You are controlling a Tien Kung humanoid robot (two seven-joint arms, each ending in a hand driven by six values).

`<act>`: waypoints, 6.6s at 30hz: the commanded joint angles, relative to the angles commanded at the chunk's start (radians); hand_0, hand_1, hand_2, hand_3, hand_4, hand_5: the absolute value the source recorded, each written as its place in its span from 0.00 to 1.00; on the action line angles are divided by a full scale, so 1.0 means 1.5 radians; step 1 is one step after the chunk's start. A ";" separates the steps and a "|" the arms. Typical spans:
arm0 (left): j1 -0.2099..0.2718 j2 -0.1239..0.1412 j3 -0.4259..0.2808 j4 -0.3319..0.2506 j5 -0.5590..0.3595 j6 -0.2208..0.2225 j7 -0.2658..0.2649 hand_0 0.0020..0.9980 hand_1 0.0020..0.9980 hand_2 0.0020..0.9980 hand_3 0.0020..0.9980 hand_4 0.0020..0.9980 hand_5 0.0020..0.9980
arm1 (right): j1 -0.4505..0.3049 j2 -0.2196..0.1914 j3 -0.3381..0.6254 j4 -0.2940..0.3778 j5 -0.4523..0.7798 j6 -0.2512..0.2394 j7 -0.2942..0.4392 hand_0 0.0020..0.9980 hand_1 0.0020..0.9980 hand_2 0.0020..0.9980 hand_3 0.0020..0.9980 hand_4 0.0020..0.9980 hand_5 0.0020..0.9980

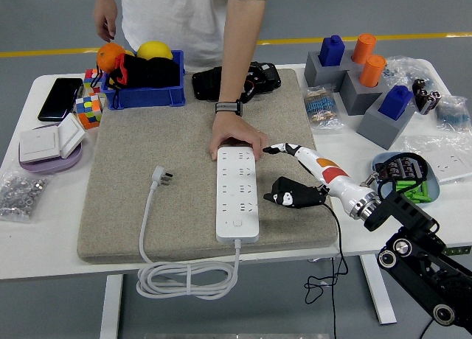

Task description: Press the white button,pick up the black plug,place it near the board,insert it into the board

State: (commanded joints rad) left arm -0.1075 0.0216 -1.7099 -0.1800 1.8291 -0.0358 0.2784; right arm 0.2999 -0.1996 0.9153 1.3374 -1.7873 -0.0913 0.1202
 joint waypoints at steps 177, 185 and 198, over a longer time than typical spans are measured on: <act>-0.004 -0.001 -0.004 0.000 0.002 -0.001 0.001 0.47 0.50 0.50 0.59 0.56 0.27 | 0.095 -0.009 -0.157 -0.083 0.030 -0.018 0.061 0.33 0.25 0.28 0.48 0.74 0.00; -0.004 -0.001 -0.004 0.000 0.002 -0.001 0.001 0.47 0.50 0.50 0.59 0.56 0.27 | 0.099 -0.012 -0.157 -0.077 0.014 -0.017 0.058 0.33 0.25 0.28 0.48 0.73 0.00; -0.004 -0.001 -0.003 0.000 0.000 -0.001 0.001 0.47 0.49 0.50 0.59 0.56 0.27 | 0.102 -0.014 -0.157 -0.074 0.007 -0.011 0.058 0.33 0.25 0.28 0.49 0.74 0.00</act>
State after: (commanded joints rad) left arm -0.1131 0.0202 -1.7140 -0.1800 1.8298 -0.0374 0.2794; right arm 0.4531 -0.2204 0.6795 1.2258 -1.7772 -0.1071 0.2066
